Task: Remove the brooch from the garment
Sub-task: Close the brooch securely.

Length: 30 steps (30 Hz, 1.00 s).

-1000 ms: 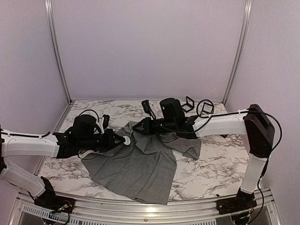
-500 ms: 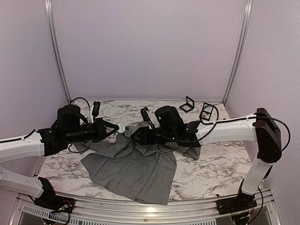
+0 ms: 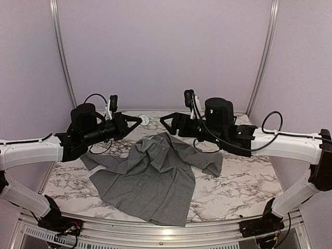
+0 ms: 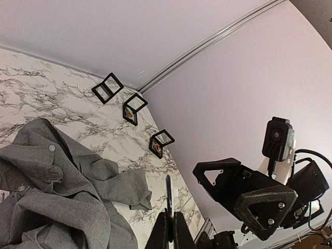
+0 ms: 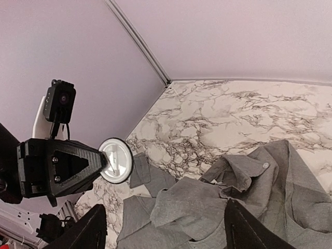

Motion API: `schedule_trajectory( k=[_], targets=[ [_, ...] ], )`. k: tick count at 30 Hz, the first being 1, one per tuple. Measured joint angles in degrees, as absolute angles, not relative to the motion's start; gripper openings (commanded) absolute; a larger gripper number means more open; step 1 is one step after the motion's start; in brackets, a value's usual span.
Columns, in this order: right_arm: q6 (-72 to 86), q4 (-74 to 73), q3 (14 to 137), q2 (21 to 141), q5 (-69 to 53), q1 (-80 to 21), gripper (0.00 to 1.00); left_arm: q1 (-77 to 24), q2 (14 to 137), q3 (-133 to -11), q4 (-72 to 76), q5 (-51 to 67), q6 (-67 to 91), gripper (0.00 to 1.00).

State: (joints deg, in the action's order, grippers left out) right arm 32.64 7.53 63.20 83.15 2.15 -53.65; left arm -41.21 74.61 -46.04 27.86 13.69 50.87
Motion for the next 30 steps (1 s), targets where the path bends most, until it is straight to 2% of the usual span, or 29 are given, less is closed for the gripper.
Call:
schedule_trajectory(
  k=[1, 4, 13, 30],
  targets=[
    [33.26, 8.23, 62.19, 82.65, 2.35, -52.86, 0.9, -41.15, 75.18, -46.61, 28.93, 13.93, 50.98, 0.0],
    [35.44, 10.72, 58.39, 81.62, 2.24, -49.19, 0.98, -40.77, 77.17, -48.45, 31.94, 14.74, 51.22, 0.0],
    [36.82, 16.88, 56.1, 81.49, 0.51, -45.63, 0.98, -39.62, 84.95, -52.99, 39.0, 17.67, 52.6, 0.0],
    [32.73, 21.82, 58.22, 84.68, -13.3, -44.86, 0.81, -39.31, 91.98, -56.93, 45.19, 21.21, 55.35, 0.0]
  ],
)
